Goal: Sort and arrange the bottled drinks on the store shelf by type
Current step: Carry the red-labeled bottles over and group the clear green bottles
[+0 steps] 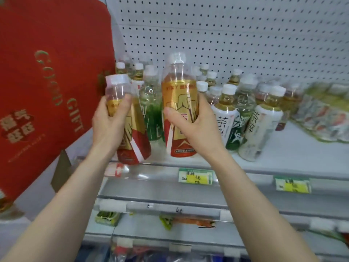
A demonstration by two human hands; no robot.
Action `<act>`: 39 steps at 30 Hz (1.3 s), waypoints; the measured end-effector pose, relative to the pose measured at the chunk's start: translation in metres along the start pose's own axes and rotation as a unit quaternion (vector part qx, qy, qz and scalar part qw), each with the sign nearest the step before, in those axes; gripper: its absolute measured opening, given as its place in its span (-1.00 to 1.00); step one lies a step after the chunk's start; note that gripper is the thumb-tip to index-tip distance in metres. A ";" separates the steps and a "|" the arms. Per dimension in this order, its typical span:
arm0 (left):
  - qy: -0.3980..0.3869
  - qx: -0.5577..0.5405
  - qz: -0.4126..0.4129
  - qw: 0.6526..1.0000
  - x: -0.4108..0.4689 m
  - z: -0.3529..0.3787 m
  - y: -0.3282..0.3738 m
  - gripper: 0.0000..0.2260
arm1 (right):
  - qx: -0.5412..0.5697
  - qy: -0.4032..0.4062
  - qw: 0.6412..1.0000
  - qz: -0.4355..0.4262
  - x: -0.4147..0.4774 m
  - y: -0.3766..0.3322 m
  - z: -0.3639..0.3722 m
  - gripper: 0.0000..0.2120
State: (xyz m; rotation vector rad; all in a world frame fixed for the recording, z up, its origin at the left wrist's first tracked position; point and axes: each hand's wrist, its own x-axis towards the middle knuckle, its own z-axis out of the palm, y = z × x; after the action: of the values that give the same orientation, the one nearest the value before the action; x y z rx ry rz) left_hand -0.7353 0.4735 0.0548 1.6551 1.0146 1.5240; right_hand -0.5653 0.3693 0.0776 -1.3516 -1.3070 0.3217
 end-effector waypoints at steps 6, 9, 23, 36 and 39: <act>-0.088 -0.061 0.016 0.994 -0.045 0.053 0.054 -0.40 | 0.016 0.042 0.999 -0.002 -0.026 0.009 -0.067 -0.48; -0.113 -0.062 0.015 0.992 -0.063 0.086 0.074 -0.22 | 0.033 0.078 0.996 0.006 -0.034 0.019 -0.109 -0.40; -0.099 -0.042 0.036 0.994 -0.158 0.234 0.122 -0.48 | -0.121 0.144 0.980 0.072 0.002 0.155 -0.342 -0.22; -0.028 0.011 0.015 0.999 -0.184 0.251 0.130 -0.54 | -0.059 0.023 0.996 0.065 0.074 0.213 -0.293 -0.55; -0.032 0.018 0.014 0.999 -0.185 0.258 0.132 -0.56 | -0.084 0.015 0.994 0.071 0.082 0.217 -0.289 -0.48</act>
State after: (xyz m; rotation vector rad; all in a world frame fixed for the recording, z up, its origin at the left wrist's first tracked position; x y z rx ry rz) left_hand -0.4684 0.2573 0.0540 1.7388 0.9933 1.4681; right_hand -0.1991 0.3508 0.0235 -1.5895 -1.2378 0.2928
